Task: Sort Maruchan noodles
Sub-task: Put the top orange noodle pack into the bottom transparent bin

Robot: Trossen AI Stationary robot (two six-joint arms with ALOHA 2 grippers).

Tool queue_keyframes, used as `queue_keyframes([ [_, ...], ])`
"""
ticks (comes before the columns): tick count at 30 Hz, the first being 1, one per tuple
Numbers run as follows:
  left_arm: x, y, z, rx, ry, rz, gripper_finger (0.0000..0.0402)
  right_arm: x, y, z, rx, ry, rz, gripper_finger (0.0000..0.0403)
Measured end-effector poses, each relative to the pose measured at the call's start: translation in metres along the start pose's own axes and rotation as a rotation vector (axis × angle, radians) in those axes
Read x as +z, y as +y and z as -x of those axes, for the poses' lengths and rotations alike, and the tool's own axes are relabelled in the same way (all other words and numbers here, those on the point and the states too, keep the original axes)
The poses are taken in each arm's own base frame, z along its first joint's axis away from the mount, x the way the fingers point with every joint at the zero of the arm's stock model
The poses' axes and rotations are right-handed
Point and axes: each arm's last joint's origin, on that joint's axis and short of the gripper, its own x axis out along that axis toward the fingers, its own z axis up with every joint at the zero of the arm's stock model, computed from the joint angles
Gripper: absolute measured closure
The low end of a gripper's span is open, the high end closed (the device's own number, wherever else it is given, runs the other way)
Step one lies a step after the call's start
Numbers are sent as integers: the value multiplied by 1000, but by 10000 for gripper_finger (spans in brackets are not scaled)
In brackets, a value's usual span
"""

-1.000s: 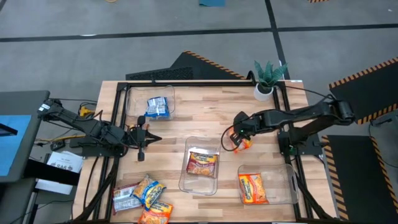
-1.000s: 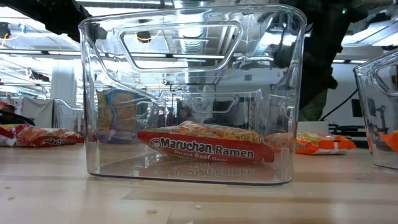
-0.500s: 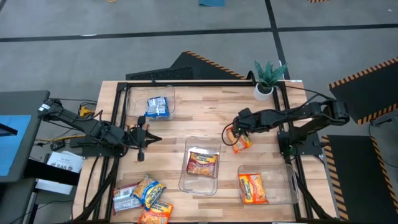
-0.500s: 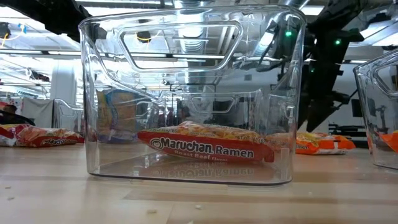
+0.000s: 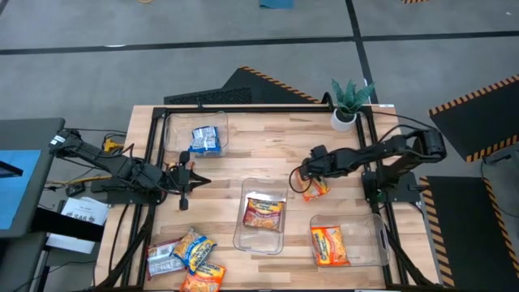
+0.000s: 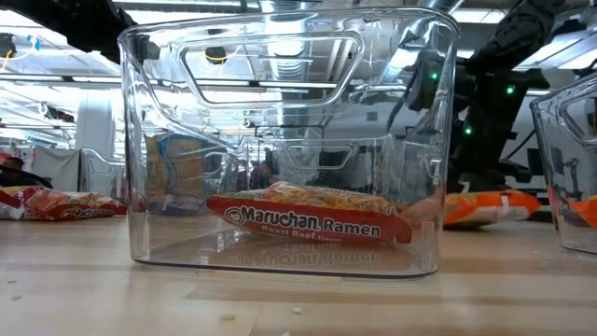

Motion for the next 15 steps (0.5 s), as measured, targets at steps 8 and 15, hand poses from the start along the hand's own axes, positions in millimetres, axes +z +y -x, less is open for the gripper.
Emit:
queue_keyframes([
  [8,1,0,0,0,-4,2,401,-2,0,-4,-21,3,73,321],
  [15,0,0,0,0,-5,3,401,10,-3,21,69,-21,117,393],
])
